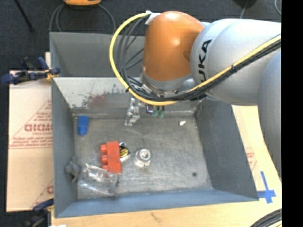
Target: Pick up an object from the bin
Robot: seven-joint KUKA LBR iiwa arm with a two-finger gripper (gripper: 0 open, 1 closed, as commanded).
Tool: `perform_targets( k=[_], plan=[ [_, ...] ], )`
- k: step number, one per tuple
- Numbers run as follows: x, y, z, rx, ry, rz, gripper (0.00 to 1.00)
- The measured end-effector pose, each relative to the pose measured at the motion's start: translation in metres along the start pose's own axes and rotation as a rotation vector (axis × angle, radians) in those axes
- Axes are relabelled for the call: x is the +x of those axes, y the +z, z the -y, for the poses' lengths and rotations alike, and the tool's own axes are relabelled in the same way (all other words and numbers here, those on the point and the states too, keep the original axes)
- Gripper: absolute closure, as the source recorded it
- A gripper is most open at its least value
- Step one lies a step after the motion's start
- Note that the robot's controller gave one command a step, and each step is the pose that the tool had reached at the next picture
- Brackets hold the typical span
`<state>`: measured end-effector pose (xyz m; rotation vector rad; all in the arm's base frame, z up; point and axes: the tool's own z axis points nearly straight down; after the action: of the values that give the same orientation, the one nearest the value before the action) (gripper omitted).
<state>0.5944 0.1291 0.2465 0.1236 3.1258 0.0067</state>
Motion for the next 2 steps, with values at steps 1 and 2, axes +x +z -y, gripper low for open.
perform_targets(
  k=[1,2],
  plan=[
    [0.0087,0.1053,-0.0093,0.006,-0.109,-0.017,1.00],
    [0.0067,0.1009,-0.0097,0.004,-0.108,-0.010,0.00]
  ],
)
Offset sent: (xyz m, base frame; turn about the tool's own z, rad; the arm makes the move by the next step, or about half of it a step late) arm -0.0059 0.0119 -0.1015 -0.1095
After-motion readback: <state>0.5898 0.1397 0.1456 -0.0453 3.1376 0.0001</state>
